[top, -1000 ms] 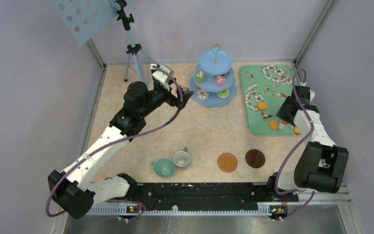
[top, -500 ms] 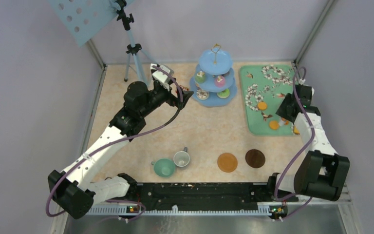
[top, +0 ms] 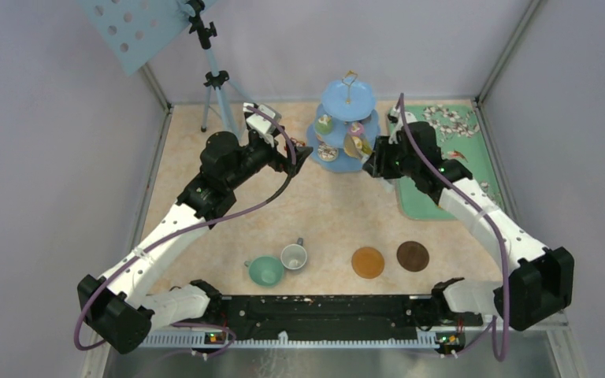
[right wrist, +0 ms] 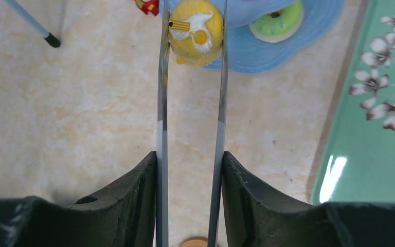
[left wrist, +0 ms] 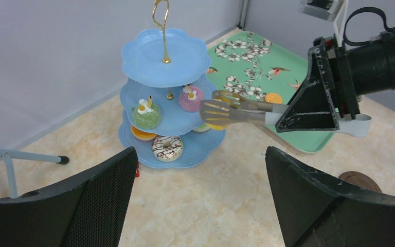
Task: Serve the afternoon tea
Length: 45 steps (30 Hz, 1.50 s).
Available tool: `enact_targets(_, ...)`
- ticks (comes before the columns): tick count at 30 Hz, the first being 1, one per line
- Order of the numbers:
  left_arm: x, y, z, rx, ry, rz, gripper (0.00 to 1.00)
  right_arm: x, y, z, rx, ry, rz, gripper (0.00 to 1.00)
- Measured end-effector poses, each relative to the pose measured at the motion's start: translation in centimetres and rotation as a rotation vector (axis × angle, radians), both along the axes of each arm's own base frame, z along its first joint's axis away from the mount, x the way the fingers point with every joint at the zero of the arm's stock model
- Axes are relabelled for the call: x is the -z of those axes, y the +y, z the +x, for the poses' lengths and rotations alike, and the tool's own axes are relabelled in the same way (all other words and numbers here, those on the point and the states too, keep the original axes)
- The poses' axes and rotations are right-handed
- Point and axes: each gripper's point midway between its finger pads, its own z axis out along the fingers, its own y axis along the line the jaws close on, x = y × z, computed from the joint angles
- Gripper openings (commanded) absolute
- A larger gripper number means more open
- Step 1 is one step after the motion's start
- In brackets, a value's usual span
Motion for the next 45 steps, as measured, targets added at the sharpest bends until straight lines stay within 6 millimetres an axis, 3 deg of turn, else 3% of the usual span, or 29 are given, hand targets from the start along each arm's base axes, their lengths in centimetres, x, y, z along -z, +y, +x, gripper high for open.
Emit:
enact_targets(4, 0.0, 0.0, 0.0, 0.0, 0.0, 0.0, 0.99, 0.0, 3.0, 0.7, -0.053, 0.016, 0.01, 0.27)
enact_targets(8, 0.0, 0.0, 0.0, -0.001, 0.0, 0.0, 0.99, 1.0, 4.2, 1.9, -0.061, 0.033, 0.001, 0.28)
enact_targets(14, 0.0, 0.0, 0.0, -0.001, 0.0, 0.0, 0.99, 1.8, 4.7, 3.6, -0.044, 0.043, -0.022, 0.29)
enact_targets(22, 0.0, 0.0, 0.0, -0.001, 0.0, 0.0, 0.99, 1.1, 5.5, 5.5, -0.026, 0.009, -0.044, 0.33)
enact_targets(29, 0.0, 0.0, 0.0, 0.0, 0.0, 0.0, 0.99, 1.8, 5.5, 6.7, -0.01, 0.013, -0.077, 0.44)
enact_targets(34, 0.0, 0.0, 0.0, 0.0, 0.0, 0.0, 0.99, 2.9, 5.7, 6.7, -0.017, 0.031, -0.1, 0.53)
enact_targets(38, 0.0, 0.0, 0.0, 0.0, 0.0, 0.0, 0.99, 2.5, 6.0, 6.7, -0.024, 0.022, -0.105, 0.58)
enact_targets(45, 0.0, 0.0, 0.0, 0.0, 0.0, 0.0, 0.99, 2.0, 6.0, 6.3, -0.032, 0.018, -0.124, 0.58)
